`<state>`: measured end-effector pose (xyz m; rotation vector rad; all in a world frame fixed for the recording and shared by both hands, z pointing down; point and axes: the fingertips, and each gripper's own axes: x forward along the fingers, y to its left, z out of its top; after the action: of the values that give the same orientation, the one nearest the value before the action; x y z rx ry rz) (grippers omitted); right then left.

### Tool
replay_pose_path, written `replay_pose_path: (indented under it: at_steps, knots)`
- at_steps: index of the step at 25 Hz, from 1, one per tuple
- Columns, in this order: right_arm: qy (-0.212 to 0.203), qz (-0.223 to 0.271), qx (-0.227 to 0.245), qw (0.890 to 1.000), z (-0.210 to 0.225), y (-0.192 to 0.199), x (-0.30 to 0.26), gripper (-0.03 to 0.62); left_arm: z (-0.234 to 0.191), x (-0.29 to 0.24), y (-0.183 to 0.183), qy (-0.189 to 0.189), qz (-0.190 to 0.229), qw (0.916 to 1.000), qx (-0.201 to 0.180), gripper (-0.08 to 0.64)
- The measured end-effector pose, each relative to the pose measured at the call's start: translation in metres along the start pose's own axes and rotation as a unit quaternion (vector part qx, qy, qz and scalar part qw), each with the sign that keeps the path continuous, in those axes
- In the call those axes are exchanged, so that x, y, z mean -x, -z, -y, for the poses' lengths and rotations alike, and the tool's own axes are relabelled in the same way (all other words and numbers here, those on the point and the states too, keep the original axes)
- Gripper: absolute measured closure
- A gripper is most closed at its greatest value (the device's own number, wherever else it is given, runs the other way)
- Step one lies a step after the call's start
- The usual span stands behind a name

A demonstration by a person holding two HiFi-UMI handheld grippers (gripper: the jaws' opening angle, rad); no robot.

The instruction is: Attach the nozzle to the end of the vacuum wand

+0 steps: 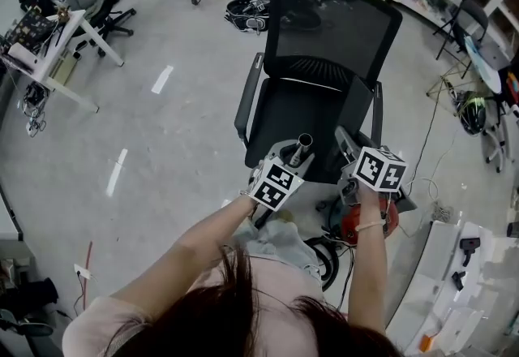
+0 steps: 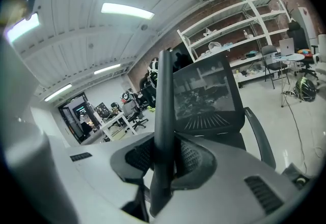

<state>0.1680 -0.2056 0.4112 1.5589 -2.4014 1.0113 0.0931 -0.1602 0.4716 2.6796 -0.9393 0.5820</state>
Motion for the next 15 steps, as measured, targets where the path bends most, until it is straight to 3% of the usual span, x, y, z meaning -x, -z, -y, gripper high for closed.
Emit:
replay_pose_path:
  at_steps: [15]
  knots:
    - [-0.035,0.056,-0.009,0.998,-0.026,-0.039,0.010,0.489,0.015,-0.002,-0.001,0.012,0.001,0.9999,-0.005,0.408]
